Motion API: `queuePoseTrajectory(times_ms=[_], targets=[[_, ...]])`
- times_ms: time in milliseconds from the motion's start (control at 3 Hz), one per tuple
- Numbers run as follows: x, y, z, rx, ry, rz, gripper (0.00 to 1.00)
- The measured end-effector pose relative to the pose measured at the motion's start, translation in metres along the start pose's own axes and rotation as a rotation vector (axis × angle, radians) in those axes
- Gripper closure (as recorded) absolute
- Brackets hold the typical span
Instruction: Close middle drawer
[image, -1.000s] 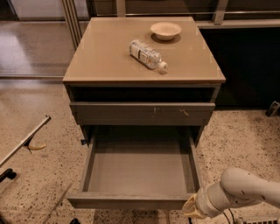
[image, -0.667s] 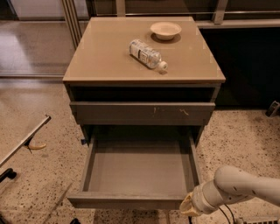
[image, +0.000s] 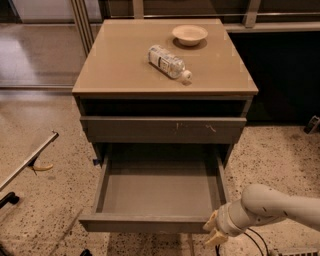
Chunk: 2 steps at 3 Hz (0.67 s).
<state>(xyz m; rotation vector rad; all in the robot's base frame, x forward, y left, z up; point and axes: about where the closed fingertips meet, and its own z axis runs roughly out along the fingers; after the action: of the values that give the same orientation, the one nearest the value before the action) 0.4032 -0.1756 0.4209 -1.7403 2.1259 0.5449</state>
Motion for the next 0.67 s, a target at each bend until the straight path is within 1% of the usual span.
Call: queuePoseTrajectory(times_ms=[333, 667], targets=[[0.000, 0.002, 0.000, 0.000, 0.000, 0.000, 0.00], [-0.008, -0.013, 0.001, 0.016, -0.005, -0.005, 0.00]])
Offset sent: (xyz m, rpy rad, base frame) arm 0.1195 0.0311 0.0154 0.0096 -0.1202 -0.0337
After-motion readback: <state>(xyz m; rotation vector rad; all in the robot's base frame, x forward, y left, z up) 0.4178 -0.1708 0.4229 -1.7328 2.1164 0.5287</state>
